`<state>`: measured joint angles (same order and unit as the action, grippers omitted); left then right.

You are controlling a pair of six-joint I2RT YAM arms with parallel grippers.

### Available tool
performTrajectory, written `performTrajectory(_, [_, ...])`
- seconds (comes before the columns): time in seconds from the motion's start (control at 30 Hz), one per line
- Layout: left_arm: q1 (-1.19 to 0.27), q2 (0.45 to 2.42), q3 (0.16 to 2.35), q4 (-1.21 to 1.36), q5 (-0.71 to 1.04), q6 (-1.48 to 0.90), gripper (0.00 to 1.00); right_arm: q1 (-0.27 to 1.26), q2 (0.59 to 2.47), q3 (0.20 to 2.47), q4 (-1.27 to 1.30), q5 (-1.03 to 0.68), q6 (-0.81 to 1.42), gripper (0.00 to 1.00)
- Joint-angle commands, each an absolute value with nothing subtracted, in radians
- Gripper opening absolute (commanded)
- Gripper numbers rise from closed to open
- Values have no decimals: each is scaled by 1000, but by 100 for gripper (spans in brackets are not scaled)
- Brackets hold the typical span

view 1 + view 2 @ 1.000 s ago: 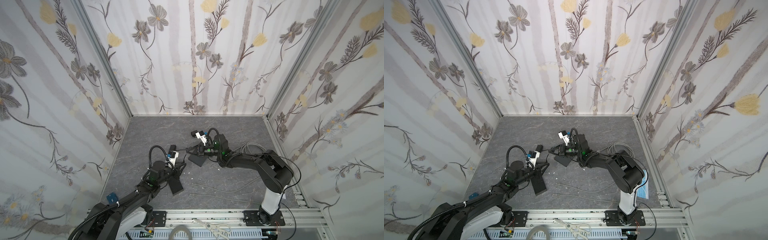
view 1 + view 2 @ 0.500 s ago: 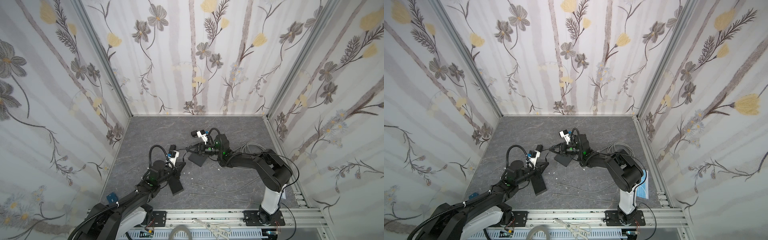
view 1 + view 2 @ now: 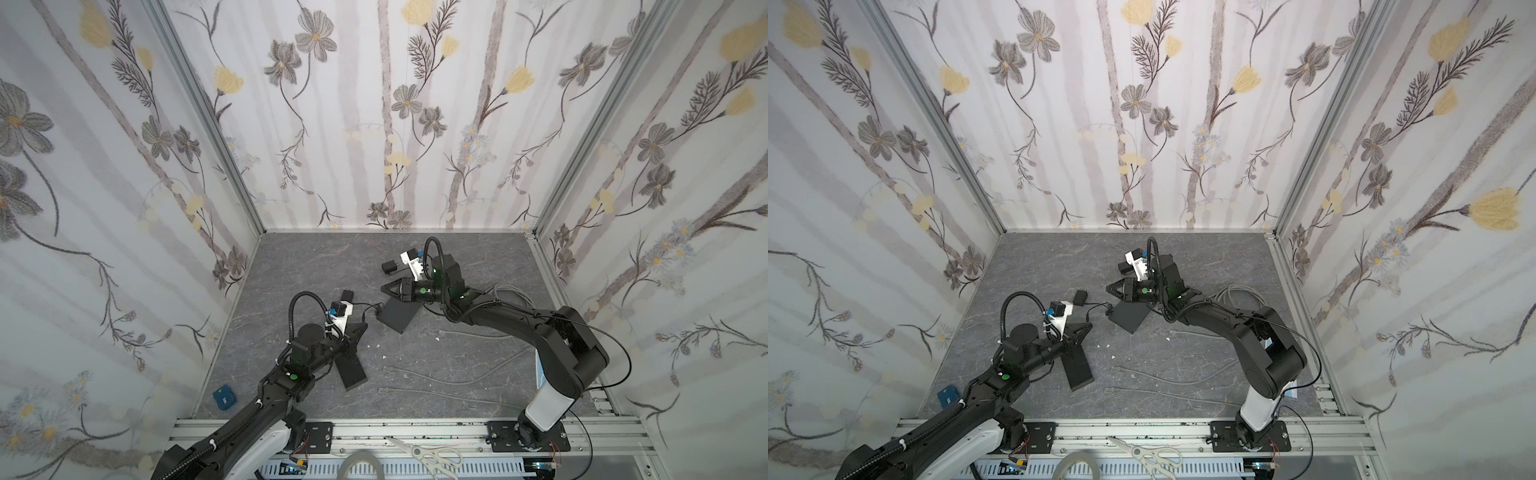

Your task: Insert the plug into the switch port

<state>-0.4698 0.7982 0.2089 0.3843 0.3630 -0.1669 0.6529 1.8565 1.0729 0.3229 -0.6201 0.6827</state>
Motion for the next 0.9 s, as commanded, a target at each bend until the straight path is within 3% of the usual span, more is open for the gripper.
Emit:
performTrajectory(0.0, [-469, 797, 207, 358, 354, -162, 0, 660, 1815, 1089, 100, -497, 435, 42])
performTrajectory(0.33, [-481, 1019, 298, 362, 515, -112, 0, 773, 1518, 983, 48, -43, 31, 46])
performTrajectory(0.47, [-540, 1130, 371, 301, 534, -53, 0, 793, 1465, 959, 89, -56, -49, 35])
performTrajectory(0.53, [-585, 1176, 411, 258, 529, -11, 0, 800, 1404, 864, 220, -98, -143, 42])
performTrajectory(0.6, [-624, 1199, 432, 227, 529, 17, 0, 815, 1348, 732, 343, -183, -399, 55])
performTrajectory(0.67, [-652, 1205, 440, 210, 534, 38, 0, 821, 1288, 590, 419, -237, -660, 58])
performTrajectory(0.77, [-673, 1191, 439, 200, 549, 59, 0, 822, 1214, 509, 471, -230, -726, 58])
performTrajectory(0.87, [-678, 1182, 440, 191, 582, 71, 0, 838, 1198, 543, 327, -281, -885, 53])
